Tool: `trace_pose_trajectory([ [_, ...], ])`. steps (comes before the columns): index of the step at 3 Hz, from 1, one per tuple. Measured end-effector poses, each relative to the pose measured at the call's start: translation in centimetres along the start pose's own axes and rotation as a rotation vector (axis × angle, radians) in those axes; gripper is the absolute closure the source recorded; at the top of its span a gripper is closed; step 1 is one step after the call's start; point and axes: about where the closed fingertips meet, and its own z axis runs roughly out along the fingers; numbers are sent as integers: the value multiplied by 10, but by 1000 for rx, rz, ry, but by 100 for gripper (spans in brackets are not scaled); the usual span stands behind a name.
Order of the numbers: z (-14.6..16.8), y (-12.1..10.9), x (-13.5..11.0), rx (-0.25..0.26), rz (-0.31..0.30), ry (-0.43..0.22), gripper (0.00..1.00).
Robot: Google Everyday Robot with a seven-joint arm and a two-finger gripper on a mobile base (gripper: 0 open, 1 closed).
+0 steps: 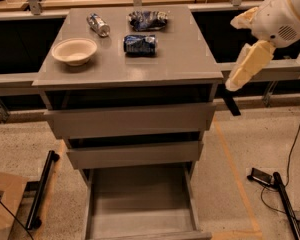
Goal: Place pepsi can into bottom drawer
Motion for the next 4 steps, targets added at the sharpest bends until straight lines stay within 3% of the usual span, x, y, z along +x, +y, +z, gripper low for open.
trace_pose_trajectory([
  [1, 60, -45, -25, 8, 37, -155, 0],
  [4, 197, -155, -64, 9, 193, -345, 0],
])
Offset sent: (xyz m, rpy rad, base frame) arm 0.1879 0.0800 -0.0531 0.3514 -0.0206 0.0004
